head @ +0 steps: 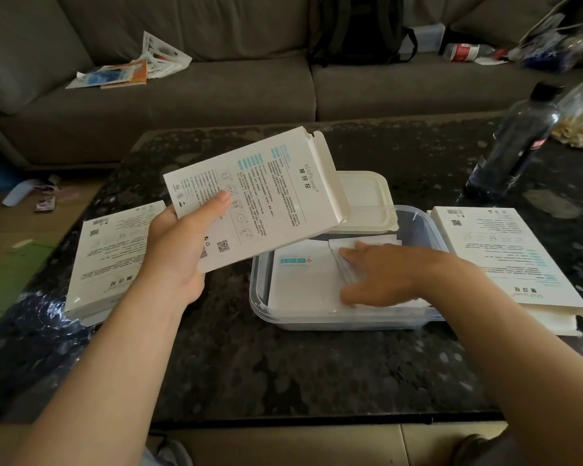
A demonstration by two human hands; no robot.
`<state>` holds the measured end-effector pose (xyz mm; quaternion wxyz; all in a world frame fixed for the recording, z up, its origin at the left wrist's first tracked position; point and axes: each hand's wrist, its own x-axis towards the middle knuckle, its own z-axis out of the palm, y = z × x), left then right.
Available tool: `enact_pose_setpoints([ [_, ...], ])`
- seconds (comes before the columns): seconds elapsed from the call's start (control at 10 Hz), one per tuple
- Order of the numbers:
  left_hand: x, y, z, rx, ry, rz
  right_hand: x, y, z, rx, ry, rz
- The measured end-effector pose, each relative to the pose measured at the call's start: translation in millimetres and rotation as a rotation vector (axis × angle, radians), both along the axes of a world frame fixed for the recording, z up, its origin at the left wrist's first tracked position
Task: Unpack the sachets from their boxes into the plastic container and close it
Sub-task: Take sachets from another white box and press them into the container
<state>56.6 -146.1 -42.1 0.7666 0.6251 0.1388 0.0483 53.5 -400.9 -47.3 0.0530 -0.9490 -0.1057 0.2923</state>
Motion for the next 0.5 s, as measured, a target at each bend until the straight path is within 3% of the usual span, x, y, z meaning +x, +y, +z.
enact_pose_setpoints([
  [0.2,1.3,0.0,-0.1,0.006,0.0,-0.009,-2.3,2.6,2.2,0.037,0.003,-0.065],
  [0.5,1.3,0.7,0.2,0.008,0.003,-0.015,-5.5,-0.7,0.6,-0.134,-0.019,-0.012],
])
